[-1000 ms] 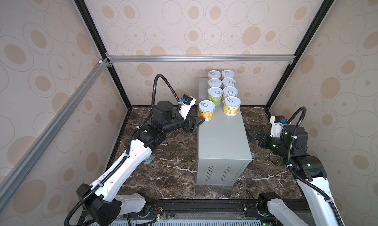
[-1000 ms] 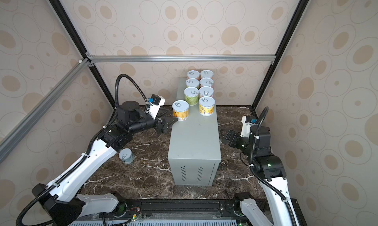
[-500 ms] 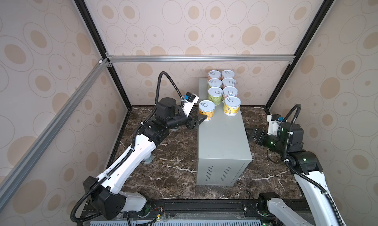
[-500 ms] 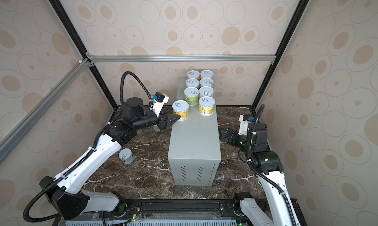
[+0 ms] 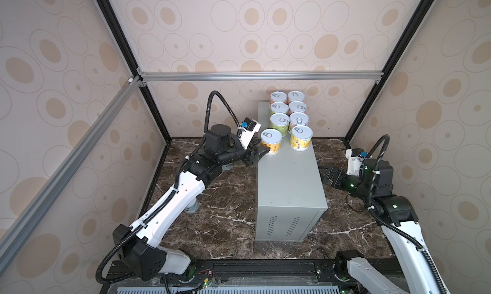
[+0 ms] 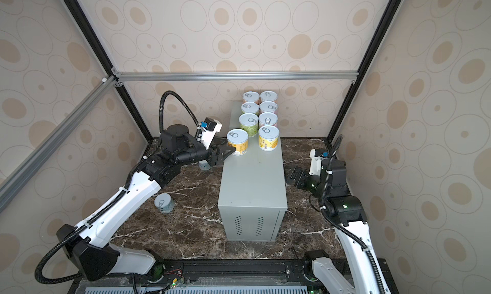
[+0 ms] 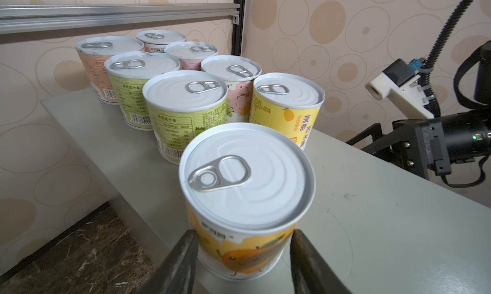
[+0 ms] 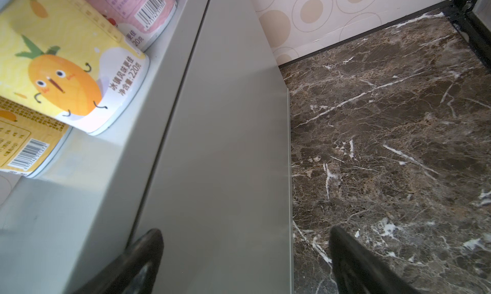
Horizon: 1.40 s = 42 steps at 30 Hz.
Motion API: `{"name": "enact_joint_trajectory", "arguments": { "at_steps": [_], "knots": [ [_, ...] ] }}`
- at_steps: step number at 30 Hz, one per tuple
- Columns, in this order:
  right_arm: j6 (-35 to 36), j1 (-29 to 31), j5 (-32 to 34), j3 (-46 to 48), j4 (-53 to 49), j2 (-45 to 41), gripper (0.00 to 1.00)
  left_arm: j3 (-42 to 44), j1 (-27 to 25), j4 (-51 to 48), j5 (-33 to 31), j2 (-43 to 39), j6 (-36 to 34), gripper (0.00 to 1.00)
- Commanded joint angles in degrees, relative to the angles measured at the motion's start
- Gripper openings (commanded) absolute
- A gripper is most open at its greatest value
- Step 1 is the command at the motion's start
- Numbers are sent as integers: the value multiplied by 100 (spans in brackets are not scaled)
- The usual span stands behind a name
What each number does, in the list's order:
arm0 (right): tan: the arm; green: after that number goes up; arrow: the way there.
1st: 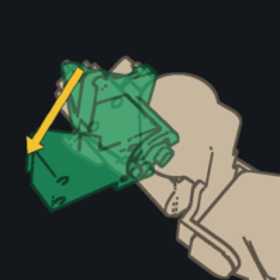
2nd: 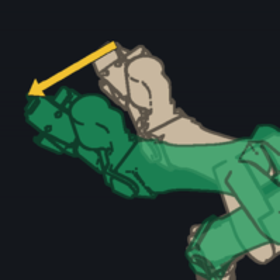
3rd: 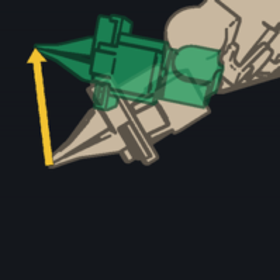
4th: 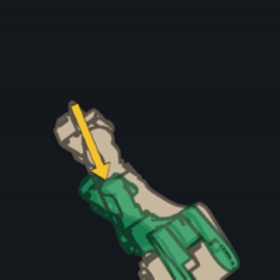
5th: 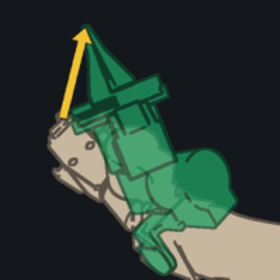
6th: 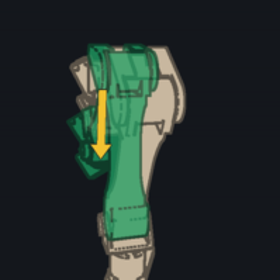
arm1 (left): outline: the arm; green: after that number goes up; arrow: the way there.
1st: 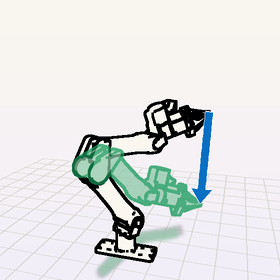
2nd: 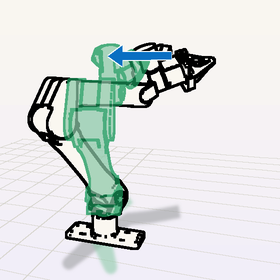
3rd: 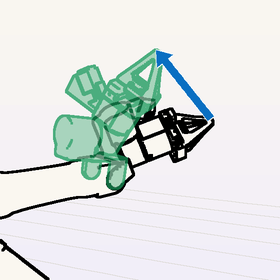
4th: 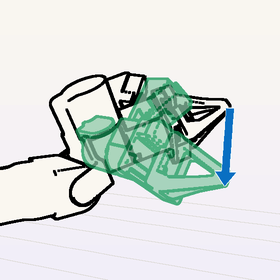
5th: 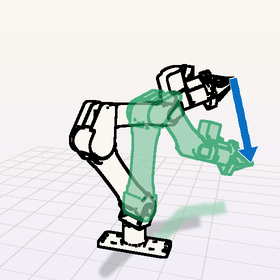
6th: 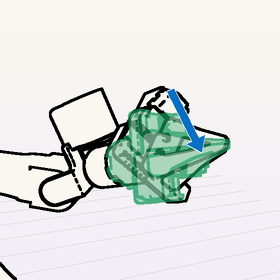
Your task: Place and organize the canned foods onto the counter
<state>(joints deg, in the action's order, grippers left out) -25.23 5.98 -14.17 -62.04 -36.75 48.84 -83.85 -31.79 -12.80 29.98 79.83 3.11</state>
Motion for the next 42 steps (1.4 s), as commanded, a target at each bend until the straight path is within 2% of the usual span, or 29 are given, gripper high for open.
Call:
{"name": "enact_joint_trajectory", "arguments": {
  "at_steps": [1, 19, 42],
  "knots": [
    [19, -22, -11, -63, 121, -86, 100, -298, 48, 198, 174, 70, -53, 52],
    [19, -25, 10, 24, 158, -188, 100, -433, -34, 424, 268, 391, 114, 40],
    [23, -18, 29, 88, 187, -253, 100, -692, -222, 369, 275, 697, 20, 39]
  ]
}}
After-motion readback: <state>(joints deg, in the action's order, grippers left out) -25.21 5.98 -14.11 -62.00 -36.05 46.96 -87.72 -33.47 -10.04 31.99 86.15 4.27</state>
